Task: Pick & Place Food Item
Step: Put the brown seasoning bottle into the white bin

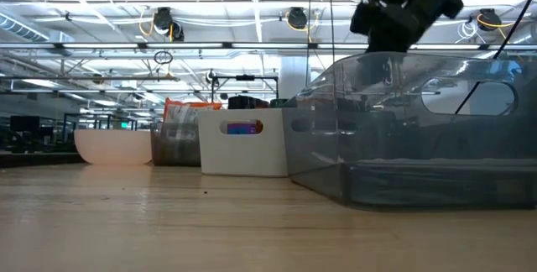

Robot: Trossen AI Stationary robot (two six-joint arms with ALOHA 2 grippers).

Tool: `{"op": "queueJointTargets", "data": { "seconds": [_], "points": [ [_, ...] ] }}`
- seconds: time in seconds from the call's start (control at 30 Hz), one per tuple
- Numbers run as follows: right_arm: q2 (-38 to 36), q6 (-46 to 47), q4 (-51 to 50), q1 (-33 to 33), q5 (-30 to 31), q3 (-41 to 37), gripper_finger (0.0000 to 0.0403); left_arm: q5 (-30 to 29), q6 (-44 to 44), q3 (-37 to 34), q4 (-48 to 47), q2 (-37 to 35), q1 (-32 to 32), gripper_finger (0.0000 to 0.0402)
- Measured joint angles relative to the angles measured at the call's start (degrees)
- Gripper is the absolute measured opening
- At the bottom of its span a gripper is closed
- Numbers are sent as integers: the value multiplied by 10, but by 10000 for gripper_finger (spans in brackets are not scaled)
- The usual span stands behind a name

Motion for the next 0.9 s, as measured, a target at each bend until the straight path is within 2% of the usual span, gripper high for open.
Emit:
{"op": "queueJointTargets", "data": {
  "seconds": [0.13,0.37,0.47,0.63,0.9],
  "points": [
    [0,1,90,8,-15,-67,280,-50,-16,0,-5,-42,-28,189],
    [1,52,240,49,-12,-163,280,-135,-20,0,-6,-64,-77,189],
    [15,68,298,77,-3,-186,275,-137,-21,0,-9,-62,-81,189],
    [62,67,333,112,35,-191,270,-138,-22,0,-16,-53,-79,189],
    [141,77,387,114,35,-191,268,-138,-25,0,-21,-54,-76,189]
  ]
}}
